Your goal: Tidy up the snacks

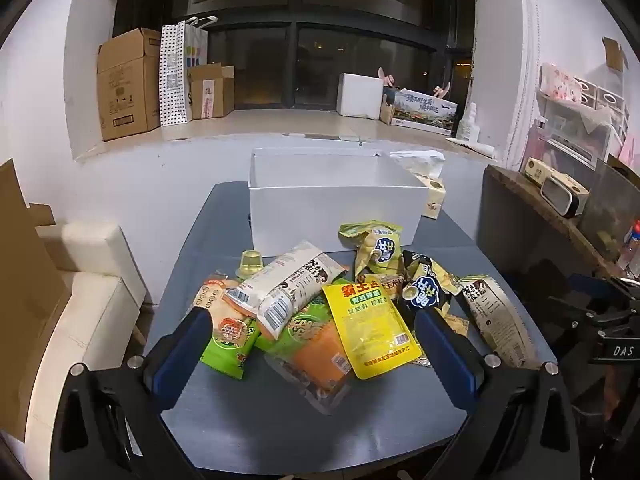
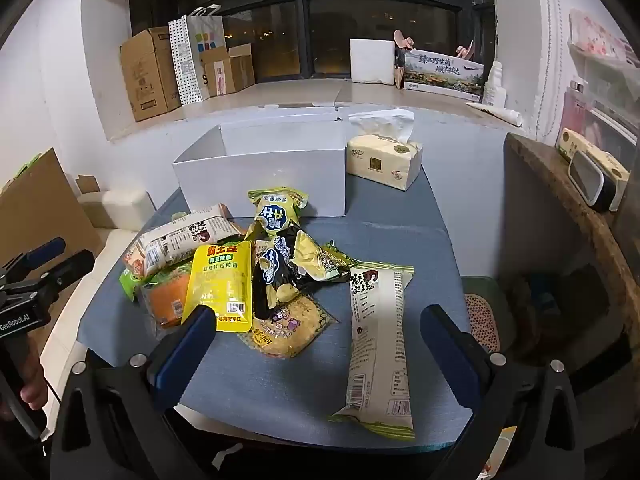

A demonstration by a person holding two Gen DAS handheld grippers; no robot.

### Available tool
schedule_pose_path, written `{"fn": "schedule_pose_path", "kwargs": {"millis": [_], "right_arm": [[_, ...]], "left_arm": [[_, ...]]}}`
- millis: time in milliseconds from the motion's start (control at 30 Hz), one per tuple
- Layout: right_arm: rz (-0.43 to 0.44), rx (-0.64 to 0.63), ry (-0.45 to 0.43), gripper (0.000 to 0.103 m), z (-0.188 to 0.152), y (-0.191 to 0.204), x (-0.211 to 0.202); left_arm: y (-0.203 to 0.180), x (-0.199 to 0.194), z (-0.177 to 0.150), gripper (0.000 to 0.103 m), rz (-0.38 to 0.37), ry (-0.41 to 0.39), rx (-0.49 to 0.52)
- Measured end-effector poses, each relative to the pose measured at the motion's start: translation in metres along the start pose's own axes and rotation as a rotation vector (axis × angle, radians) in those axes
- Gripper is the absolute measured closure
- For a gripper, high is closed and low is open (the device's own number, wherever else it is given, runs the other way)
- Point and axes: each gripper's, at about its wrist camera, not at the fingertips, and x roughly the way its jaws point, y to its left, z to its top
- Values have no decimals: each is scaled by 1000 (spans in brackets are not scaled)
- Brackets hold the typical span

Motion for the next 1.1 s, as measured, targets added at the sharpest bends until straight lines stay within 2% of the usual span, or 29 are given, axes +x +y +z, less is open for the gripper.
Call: {"fn": "schedule_pose_path", "kwargs": {"millis": [100,333,1100], "right_arm": [[7,1,-1,0,1,0,-1],[13,8,0,0,3,-6,-2],[11,25,4,0,-1,-5,0]], "left_arm": [[-4,-3,-2,0,7,-28,18],[-6,1,1,0,-1,-3,20],[-10,2,1,0,10,5,40]]}}
